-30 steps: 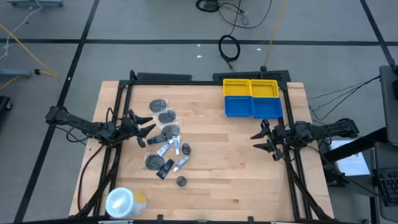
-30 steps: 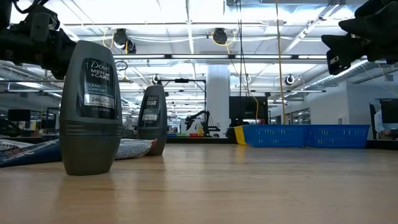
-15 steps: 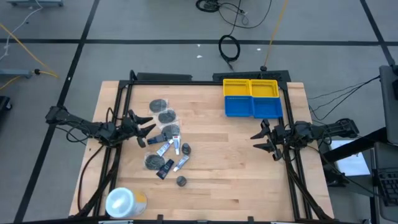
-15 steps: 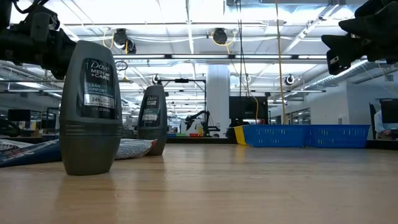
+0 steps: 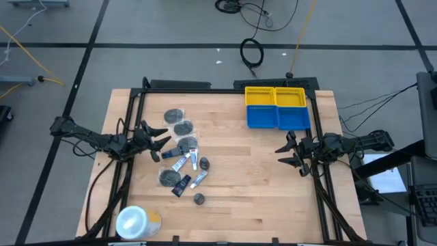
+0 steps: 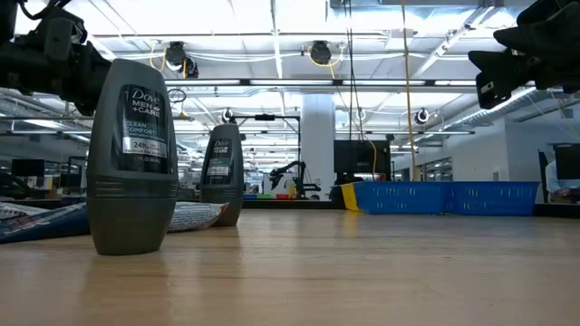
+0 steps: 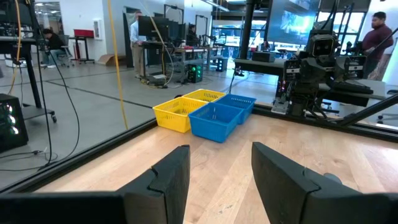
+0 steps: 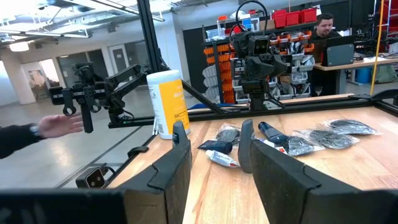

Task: Pick & Place Travel size toiletries

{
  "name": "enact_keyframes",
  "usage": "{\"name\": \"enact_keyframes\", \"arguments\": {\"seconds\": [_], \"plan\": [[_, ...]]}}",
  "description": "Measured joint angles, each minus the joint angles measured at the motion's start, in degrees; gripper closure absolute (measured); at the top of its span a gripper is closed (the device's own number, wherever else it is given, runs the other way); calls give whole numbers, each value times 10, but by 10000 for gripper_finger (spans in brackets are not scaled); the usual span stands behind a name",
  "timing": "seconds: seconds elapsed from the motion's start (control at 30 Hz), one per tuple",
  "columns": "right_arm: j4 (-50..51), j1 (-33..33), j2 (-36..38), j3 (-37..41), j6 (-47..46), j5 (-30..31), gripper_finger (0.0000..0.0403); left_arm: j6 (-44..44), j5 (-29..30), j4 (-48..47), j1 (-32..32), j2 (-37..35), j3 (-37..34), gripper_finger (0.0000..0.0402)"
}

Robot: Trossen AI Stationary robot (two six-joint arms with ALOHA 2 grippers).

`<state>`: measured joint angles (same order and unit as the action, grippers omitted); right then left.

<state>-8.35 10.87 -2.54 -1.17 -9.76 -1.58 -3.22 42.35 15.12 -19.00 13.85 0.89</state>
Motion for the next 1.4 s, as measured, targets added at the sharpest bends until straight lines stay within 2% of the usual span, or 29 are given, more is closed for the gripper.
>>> {"name": "enact_keyframes", "arguments": {"seconds": [0.8, 0.83, 0.9, 1.0, 1.07, 1.2, 1.3, 1.4], "plan": [[-7, 0, 0, 0, 0, 0, 248, -10, 1, 66, 0, 0, 0, 231], [-7, 0, 0, 0, 0, 0, 248, -26, -8, 70, 0, 0, 0, 231], [-8, 0, 0, 0, 4, 4, 248, -58, -65, 88, 1, 0, 0, 231], [-9, 0, 0, 0, 17, 35, 248, -37, -148, 115, 8, 21, 5, 231], [-9, 0, 0, 0, 19, 47, 248, -33, -158, 114, 12, 48, 4, 231], [-11, 0, 0, 0, 19, 46, 248, -80, -177, 143, 22, 136, 4, 231], [-11, 0, -1, 0, 16, 45, 248, -99, -257, 220, 26, 216, 5, 231], [-11, 0, -1, 0, 16, 45, 248, -73, -307, 309, 26, 295, 5, 231]]}}
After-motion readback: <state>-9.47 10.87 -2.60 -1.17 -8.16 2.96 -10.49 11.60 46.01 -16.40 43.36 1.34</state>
